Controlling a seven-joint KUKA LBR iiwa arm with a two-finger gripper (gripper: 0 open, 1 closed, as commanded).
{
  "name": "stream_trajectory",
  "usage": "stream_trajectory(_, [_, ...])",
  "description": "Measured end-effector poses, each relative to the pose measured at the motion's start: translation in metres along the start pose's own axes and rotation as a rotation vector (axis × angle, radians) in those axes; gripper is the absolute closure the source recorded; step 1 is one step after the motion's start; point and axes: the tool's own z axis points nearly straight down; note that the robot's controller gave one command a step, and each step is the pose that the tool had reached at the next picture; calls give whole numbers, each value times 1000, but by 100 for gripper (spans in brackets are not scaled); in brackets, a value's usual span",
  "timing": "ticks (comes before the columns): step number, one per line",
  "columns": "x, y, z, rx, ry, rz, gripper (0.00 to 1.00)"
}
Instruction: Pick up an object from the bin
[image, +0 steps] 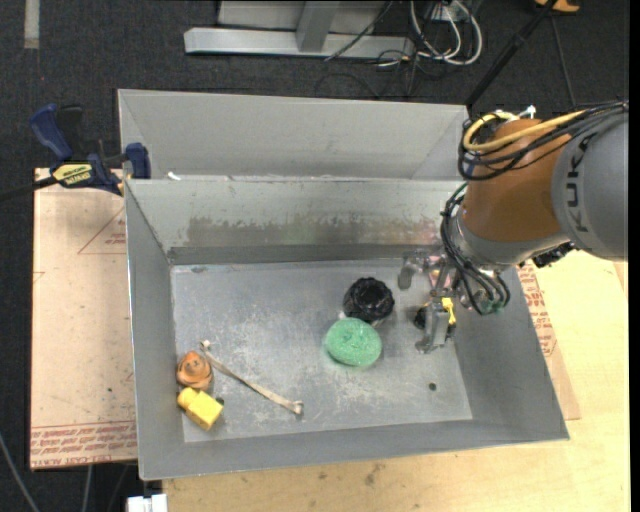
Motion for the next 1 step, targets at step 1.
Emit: stream_trajectory(1, [-2, 0, -5, 1, -7, -2, 0])
